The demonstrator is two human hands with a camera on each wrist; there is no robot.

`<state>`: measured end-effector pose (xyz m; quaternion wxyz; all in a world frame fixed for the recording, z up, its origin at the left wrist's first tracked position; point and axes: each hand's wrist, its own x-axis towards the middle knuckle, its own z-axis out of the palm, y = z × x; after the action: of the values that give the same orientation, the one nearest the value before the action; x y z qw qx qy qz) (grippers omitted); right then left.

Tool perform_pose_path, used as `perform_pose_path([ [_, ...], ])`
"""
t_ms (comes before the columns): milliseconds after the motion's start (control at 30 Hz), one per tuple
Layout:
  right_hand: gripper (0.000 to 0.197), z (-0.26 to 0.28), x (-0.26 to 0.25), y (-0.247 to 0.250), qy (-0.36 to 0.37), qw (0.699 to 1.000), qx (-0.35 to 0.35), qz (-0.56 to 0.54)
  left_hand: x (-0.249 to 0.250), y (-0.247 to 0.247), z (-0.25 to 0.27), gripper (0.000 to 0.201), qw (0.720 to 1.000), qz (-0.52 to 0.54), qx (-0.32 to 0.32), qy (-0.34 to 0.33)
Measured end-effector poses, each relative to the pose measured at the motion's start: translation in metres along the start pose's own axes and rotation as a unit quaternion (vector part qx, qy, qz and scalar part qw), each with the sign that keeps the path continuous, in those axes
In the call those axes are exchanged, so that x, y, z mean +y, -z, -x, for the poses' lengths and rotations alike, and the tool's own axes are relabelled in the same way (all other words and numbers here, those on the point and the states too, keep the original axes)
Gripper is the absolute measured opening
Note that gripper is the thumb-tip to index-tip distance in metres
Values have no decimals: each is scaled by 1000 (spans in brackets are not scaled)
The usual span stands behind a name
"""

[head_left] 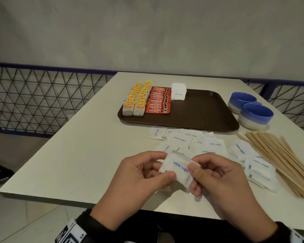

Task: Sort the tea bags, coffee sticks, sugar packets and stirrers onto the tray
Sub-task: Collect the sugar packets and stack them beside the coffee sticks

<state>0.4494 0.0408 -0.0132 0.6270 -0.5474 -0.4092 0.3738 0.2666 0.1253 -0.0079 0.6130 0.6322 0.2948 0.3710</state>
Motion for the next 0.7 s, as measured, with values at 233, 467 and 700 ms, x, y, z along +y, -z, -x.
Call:
perform_pose_path([
  [233, 27, 2, -16, 2, -47, 997, -46, 30, 2, 0, 3, 28, 1000, -10, -3, -21],
  [467, 10, -32, -83, 17, -19, 957, -126, 260, -6, 2, 4, 25, 992, -10, 79, -94],
  [700, 6, -189, -109, 36, -26, 894, -78, 441, -19, 8, -6, 6, 981, -39, 124, -143],
])
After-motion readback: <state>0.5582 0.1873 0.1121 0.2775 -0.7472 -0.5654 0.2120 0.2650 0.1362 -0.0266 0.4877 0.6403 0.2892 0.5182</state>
